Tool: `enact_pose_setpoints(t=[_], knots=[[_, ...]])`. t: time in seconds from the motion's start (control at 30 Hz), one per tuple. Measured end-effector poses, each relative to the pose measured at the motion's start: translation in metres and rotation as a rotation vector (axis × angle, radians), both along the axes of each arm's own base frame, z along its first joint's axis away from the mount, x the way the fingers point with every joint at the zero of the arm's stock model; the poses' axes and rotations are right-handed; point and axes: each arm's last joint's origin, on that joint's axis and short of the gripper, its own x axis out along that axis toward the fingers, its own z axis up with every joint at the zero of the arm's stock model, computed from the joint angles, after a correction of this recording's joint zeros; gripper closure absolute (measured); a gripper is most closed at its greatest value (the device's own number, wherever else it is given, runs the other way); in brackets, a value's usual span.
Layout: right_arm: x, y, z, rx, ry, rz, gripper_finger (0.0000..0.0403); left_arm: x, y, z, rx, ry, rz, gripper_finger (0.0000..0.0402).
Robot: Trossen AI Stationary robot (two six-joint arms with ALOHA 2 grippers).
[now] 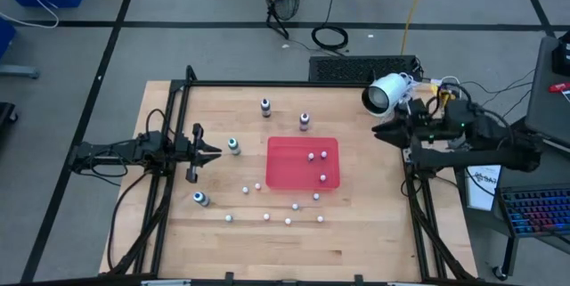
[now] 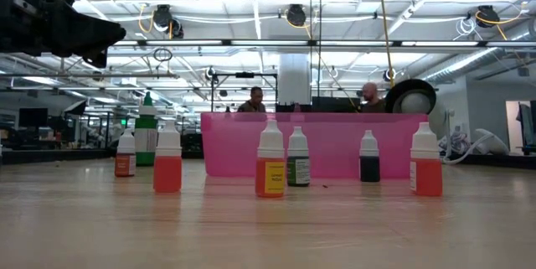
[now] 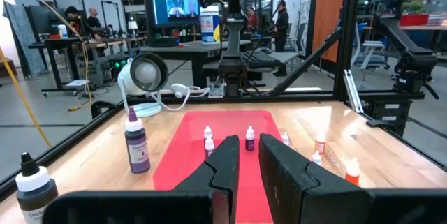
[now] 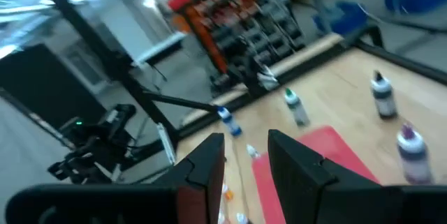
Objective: Pick & Place food coloring
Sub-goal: Put the big green food coloring bottle into the red bin
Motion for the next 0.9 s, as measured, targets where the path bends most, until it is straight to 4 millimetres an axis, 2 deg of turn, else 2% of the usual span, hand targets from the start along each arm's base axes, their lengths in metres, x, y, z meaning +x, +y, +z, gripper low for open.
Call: enact_pose_setpoints(t=[0.17,0.43,0.67,0.9], knots=[[0.003,0.002,-0.026,-0.105,-0.119,0.073,0.0303,0.000,0.000,0.000,0.000,0.000,0.000,0.0341],[0.006,0.009,-0.073,-0.340,-0.252,0.318,0.0303,0.000,0.000,0.002,0.023,-0.019,0.002,0.0341],[-0.002,0.009,-0.096,-0.385,-0.278,0.294,0.0303,0.000,0.000,0.003,0.026,-0.036,0.002,0.0341],[-0.003,0.002,-0.125,-0.447,-0.227,0.051,0.0303,0.000,0.000,0.005,-0.039,-0.054,-0.003,0.0341]])
